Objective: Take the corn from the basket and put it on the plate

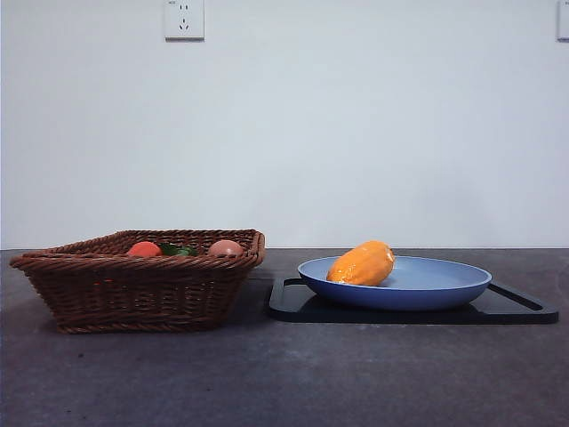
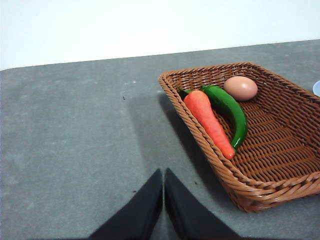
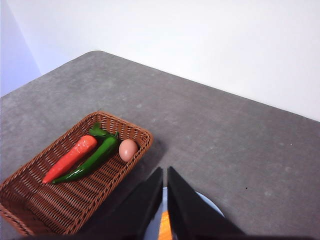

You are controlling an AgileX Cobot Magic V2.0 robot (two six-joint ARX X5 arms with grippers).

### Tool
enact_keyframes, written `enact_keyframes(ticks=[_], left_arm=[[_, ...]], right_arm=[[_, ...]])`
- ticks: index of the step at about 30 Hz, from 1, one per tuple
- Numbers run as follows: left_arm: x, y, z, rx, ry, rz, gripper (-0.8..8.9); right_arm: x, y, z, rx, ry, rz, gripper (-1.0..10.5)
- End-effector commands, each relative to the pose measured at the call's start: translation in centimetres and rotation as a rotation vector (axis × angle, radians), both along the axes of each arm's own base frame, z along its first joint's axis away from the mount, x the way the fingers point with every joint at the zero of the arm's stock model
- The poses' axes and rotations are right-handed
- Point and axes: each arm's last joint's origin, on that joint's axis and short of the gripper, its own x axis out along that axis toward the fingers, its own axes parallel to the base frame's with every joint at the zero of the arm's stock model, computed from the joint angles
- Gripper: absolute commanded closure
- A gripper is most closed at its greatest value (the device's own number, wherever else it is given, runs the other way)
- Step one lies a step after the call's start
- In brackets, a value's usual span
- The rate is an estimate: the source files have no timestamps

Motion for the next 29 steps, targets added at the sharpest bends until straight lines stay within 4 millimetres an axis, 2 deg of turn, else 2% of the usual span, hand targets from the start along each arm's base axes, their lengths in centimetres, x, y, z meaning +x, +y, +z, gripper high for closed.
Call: enact_keyframes(ticks=[1,6,10,15,21,29], left_arm=[[0.1,0.0,-0.9,-0.007,0.025,0.000,8.06],[0.1,0.0,-0.9,-0.007,0.025,0.000,8.06],[0.1,0.0,-0.9,-0.007,0.025,0.000,8.06],[0.1,0.0,-0.9,-0.007,0.025,0.000,8.06],[0.1,0.0,-0.9,-0.007,0.024,0.000,8.06],[0.1,0.0,-0.9,-0.007,0.024,0.000,8.06]], right_arm=[[-0.2,-0.4,0.8,-0.017,-0.040,-0.031,9.4],[-1.5,-2.3,0.9,-0.072,-0.089,-0.200,9.4],[-3.4,-3.5,-0.7,-0.076,-0.130,-0.241,9.4],[-6.3,-5.2,-4.9,-0.035,-0.240,-0.353,9.4],[-9.3,-5.9,-10.1,-0.016,-0.387,-0.451,9.4],[-11.1,-6.0,-15.7,-0.025,-0.435,-0.553,9.4]])
